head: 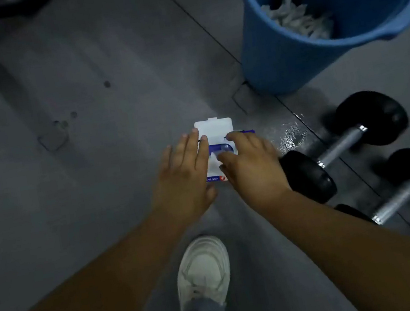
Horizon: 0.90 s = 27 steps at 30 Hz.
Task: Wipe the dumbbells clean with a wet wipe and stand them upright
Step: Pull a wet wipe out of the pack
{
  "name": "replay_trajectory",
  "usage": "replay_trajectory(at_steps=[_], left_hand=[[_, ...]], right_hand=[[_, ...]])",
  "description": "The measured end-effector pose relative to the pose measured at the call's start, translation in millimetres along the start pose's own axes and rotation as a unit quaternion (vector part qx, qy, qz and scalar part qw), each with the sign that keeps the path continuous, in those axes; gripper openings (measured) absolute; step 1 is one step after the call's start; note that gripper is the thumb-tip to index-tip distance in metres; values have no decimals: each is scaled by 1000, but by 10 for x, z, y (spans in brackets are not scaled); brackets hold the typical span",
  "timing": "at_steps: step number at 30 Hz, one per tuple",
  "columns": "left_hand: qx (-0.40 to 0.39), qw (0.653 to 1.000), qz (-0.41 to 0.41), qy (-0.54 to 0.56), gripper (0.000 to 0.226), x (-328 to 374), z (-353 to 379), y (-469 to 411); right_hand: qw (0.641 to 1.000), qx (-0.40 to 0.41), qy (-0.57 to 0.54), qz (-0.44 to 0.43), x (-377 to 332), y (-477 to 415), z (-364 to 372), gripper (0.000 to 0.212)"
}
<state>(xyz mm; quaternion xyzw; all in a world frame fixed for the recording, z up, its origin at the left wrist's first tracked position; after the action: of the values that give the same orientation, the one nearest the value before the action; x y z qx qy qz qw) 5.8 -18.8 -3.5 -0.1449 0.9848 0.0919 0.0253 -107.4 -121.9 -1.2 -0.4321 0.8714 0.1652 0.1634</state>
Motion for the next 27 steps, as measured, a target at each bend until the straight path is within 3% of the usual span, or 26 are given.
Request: replay_trajectory(at_steps=[6,14,19,24,27], left_hand=[[-35,995,-35,83,88,10,517,-187],[1,995,-43,94,81,16,620,-161],[-38,992,-70,96,83,90,669,-164],[-50,993,-62,89,90,119,690,-161],[-54,992,-62,97,90,104,672,-174]], right_hand=[[994,-86,68,23,-30,-379,272,17],[983,-130,110,69,-146,-501,330,27],[987,-137,75,48,-61,-556,405,19],[987,-105,-44,112,83,-521,399,23],[988,-122,-19,95,86,-506,383,23]])
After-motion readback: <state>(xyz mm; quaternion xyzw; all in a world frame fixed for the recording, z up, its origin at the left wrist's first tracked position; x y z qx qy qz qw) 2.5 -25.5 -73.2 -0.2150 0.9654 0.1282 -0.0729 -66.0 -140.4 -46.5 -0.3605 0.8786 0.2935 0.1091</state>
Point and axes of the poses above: each hand's wrist, its own y-axis away from the middle knuckle, its own z-axis out of the palm, x = y × z, the point moved 2 cm from there along -y, towards the middle knuckle, and after that the axes turned 8 degrees about -y, right-handed, at the moved point
